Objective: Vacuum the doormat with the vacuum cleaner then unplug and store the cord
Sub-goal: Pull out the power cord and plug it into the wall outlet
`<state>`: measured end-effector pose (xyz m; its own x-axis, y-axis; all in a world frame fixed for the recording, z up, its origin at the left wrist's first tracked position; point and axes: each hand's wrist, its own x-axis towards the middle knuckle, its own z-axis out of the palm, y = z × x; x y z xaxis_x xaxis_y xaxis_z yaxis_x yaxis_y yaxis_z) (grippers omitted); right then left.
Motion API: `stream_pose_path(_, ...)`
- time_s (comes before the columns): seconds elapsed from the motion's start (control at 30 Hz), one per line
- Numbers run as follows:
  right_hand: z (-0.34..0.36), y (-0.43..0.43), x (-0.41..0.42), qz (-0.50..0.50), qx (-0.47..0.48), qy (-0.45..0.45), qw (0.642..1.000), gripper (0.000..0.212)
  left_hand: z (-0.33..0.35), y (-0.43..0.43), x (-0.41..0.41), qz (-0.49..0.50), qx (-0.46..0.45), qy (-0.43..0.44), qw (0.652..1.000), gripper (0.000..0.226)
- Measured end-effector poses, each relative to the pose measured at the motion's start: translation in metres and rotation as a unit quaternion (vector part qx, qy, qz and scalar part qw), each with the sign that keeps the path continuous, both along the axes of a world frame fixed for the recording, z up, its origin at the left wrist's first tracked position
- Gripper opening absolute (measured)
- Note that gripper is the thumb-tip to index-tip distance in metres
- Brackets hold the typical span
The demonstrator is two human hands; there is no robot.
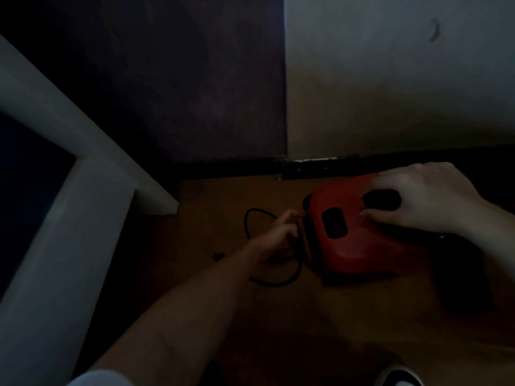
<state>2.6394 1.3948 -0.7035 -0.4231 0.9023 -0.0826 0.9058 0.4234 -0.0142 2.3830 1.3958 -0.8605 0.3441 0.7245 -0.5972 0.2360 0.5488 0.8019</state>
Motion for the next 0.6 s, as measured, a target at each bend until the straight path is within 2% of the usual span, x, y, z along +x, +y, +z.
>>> stream_pose_path(0.13, 0.002, 0.001, 0.000, 0.006, -0.008, -0.016, 1.000, 0.053, -0.003, 0.007, 0.006, -0.010, 0.039, 0.012, 0.999, 0.037)
stream_pose_path(0.3, 0.003, 0.001, 0.002, 0.017, -0.022, -0.012, 1.000, 0.046, -0.003, 0.020, -0.001, 0.031, 0.119, 0.046, 0.991, 0.025)
stream_pose_path(0.47, 0.007, -0.002, 0.000, 0.019, -0.024, -0.009, 0.999, 0.044, 0.027, -0.004, -0.019, -0.103, 0.197, 0.053, 0.974, 0.035)
stream_pose_path(0.6, 0.010, -0.003, -0.003, 0.027, -0.020, -0.008, 0.999, 0.044, 0.037, -0.027, -0.022, -0.135, 0.267, 0.118, 0.947, 0.017)
